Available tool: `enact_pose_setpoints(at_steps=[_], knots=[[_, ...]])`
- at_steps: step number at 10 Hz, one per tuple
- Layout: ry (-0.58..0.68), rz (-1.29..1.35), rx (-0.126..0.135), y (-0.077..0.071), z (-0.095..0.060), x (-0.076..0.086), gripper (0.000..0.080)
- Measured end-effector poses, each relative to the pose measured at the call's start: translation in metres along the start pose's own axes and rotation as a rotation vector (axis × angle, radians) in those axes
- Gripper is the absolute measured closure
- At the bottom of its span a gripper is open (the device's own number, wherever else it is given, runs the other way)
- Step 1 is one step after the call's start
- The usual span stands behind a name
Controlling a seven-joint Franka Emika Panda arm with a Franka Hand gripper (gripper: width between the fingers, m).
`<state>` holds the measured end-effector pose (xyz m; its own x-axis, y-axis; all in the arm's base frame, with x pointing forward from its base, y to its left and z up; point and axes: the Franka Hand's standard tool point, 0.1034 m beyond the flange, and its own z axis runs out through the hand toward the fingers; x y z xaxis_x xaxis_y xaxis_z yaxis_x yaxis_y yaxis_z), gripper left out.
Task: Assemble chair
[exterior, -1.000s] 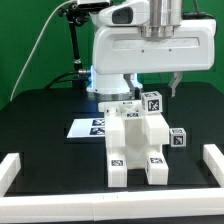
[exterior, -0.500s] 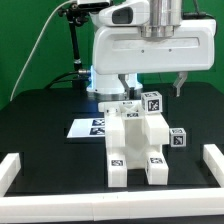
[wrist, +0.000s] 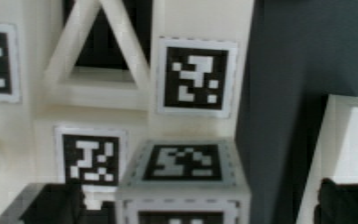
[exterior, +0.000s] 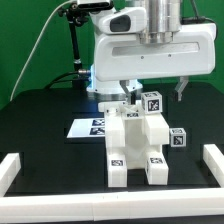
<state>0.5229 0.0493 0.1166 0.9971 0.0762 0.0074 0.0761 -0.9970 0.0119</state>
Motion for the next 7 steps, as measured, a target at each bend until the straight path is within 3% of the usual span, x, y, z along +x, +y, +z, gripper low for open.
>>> enact_pose_setpoints(at_steps=[1, 2, 3, 4, 5, 7], knots=[[0.000, -0.001, 0.000, 0.0005, 0.0000, 0.0000, 0.0151], [0.000, 0.000, 0.000, 0.0007, 0.0001, 0.0000, 0.0288], [0.000, 0.000, 0.000, 0.0008, 0.0001, 0.0000, 0.0288], [0.000, 0.000, 0.000, 0.0009, 0.0001, 0.0000, 0.0428], [0.000, 0.000, 0.000, 0.0010, 0.0001, 0.0000, 0.0517], [0.000, 0.022, 0.000, 0.0010, 0.0001, 0.0000, 0.0516]])
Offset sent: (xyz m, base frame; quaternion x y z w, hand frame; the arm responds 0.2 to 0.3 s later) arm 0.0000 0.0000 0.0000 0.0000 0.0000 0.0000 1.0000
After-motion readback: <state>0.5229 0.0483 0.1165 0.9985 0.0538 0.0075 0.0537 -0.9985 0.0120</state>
